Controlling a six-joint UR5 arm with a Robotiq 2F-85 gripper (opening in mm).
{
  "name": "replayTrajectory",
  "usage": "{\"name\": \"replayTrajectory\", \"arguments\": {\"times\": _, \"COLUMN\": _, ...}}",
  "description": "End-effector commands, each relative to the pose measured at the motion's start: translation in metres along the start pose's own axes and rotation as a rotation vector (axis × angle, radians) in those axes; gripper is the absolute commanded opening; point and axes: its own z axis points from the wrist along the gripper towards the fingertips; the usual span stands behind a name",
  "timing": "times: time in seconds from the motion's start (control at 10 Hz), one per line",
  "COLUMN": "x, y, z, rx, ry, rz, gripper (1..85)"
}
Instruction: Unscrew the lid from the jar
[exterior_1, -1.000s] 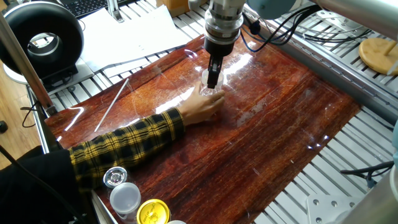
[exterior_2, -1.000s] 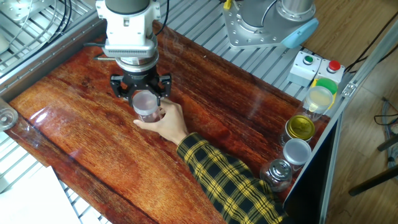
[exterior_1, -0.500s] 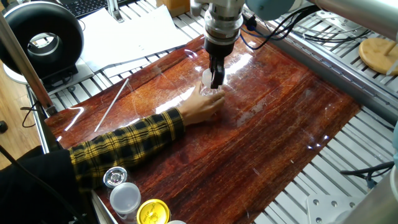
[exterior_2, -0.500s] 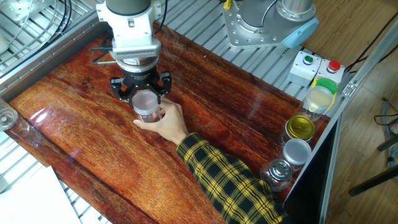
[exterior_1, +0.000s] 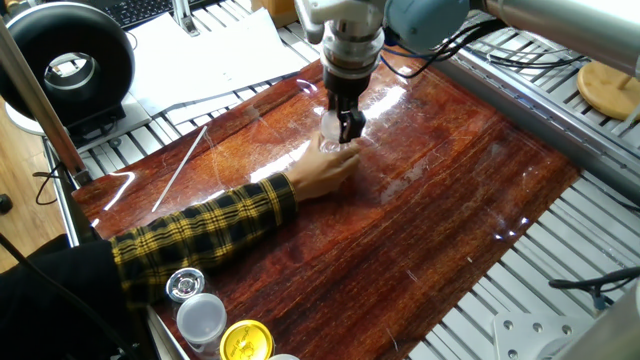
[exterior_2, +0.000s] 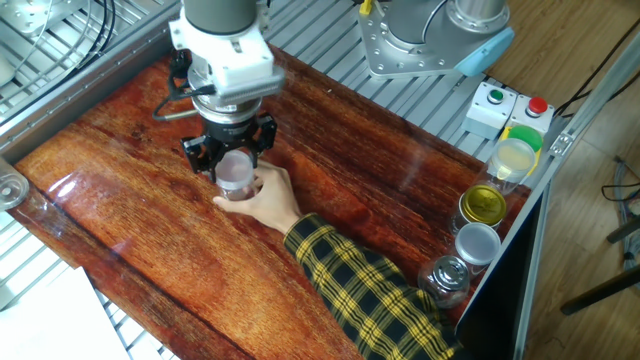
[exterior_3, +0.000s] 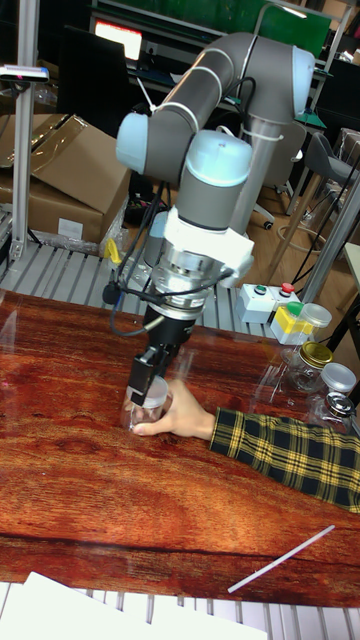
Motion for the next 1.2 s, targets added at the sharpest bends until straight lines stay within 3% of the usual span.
{"name": "replayTrajectory", "arguments": {"times": 0.0, "x": -0.006, "y": 0.002, "z": 0.001, "rx": 0.010, "ry": -0.021, "rz": -0.012, "gripper": 18.3}}
{"name": "replayTrajectory", "arguments": {"times": 0.1, "x": -0.006, "y": 0.002, "z": 0.003, "rx": 0.012, "ry": -0.030, "rz": 0.000, "gripper": 24.3}}
{"name": "replayTrajectory", "arguments": {"times": 0.3, "x": 0.003, "y": 0.002, "z": 0.004, "rx": -0.002, "ry": -0.018, "rz": 0.002, "gripper": 44.0}}
{"name": "replayTrajectory", "arguments": {"times": 0.5, "x": 0.006, "y": 0.006, "z": 0.003, "rx": -0.019, "ry": -0.024, "rz": 0.036, "gripper": 56.3}}
{"name": "replayTrajectory", "arguments": {"times": 0.7, "x": 0.010, "y": 0.011, "z": 0.003, "rx": -0.033, "ry": -0.023, "rz": 0.097, "gripper": 62.7}}
{"name": "replayTrajectory", "arguments": {"times": 0.9, "x": 0.015, "y": 0.013, "z": 0.003, "rx": -0.041, "ry": -0.005, "rz": 0.093, "gripper": 71.0}}
{"name": "replayTrajectory", "arguments": {"times": 1.1, "x": 0.017, "y": 0.014, "z": 0.003, "rx": -0.043, "ry": -0.002, "rz": 0.113, "gripper": 71.7}}
